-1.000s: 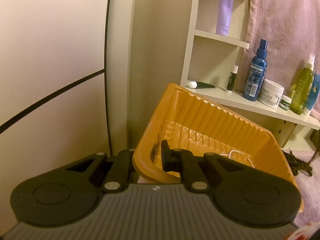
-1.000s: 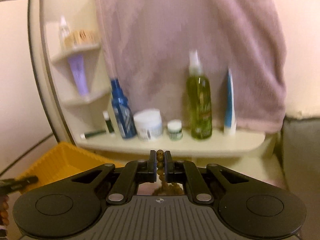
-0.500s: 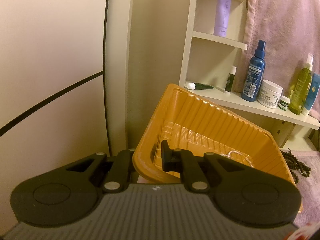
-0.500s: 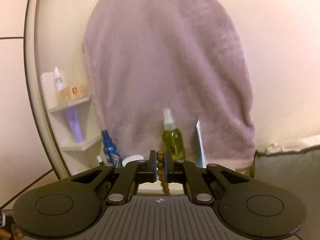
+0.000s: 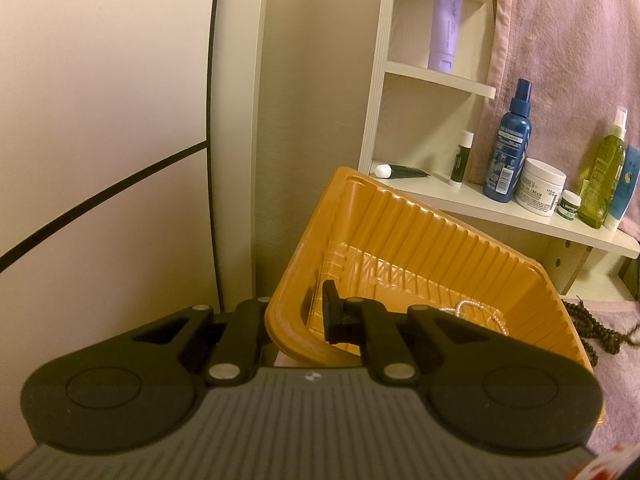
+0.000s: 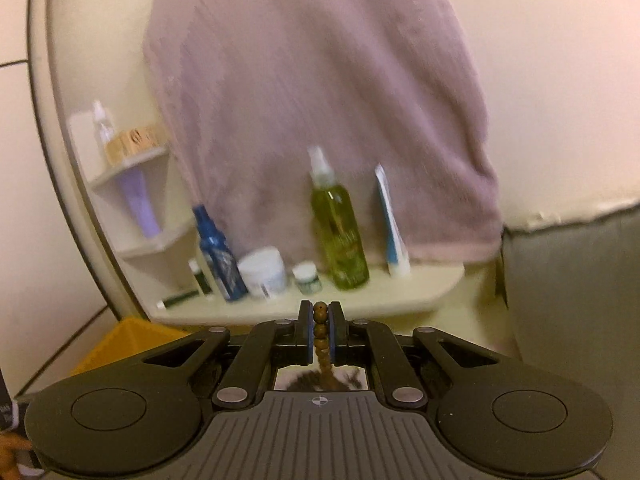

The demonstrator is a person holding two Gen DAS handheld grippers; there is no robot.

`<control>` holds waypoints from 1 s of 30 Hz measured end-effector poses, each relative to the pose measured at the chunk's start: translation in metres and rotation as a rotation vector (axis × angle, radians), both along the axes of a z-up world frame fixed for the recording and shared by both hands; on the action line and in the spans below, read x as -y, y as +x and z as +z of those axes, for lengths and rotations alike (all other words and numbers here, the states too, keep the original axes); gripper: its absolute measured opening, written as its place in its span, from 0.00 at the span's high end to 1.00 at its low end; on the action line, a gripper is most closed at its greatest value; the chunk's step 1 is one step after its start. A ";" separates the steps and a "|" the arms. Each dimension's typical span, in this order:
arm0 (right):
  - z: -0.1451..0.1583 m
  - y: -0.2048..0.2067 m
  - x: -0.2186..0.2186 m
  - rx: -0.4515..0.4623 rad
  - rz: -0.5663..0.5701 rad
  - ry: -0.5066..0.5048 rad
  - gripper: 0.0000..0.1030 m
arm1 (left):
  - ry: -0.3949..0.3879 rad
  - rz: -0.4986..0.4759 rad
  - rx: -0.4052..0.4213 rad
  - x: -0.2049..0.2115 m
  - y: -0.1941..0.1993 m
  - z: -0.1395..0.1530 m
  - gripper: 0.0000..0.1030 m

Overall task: Organize jewelry
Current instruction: 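Lift the brown bead strand high with the right gripper, then lower the brown bead strand into the orange tray and open the right gripper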

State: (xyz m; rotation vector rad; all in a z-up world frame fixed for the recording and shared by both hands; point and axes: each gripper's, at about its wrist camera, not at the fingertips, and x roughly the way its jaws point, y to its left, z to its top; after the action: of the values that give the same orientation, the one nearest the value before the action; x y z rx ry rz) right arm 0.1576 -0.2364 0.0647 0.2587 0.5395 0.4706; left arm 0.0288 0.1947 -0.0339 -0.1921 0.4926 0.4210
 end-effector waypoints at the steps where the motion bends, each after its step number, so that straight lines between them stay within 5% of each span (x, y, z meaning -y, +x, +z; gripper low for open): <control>1: -0.004 0.001 0.000 -0.013 -0.002 -0.006 0.93 | 0.000 0.000 0.000 0.000 0.000 0.000 0.90; 5: -0.009 0.002 0.000 -0.042 -0.016 -0.019 0.93 | -0.001 0.000 0.001 0.000 0.000 0.000 0.90; 15: 0.028 0.003 -0.027 0.047 0.055 -0.019 0.93 | -0.001 -0.005 0.002 0.001 0.001 0.000 0.90; 30: 0.072 -0.001 -0.154 0.118 0.361 0.184 0.93 | -0.030 -0.018 0.026 -0.003 -0.004 0.000 0.90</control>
State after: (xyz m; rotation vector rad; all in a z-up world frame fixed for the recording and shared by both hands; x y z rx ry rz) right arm 0.1569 -0.0822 0.1365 0.3087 0.4284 0.8829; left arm 0.0247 0.1974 -0.0337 -0.2213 0.4749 0.3929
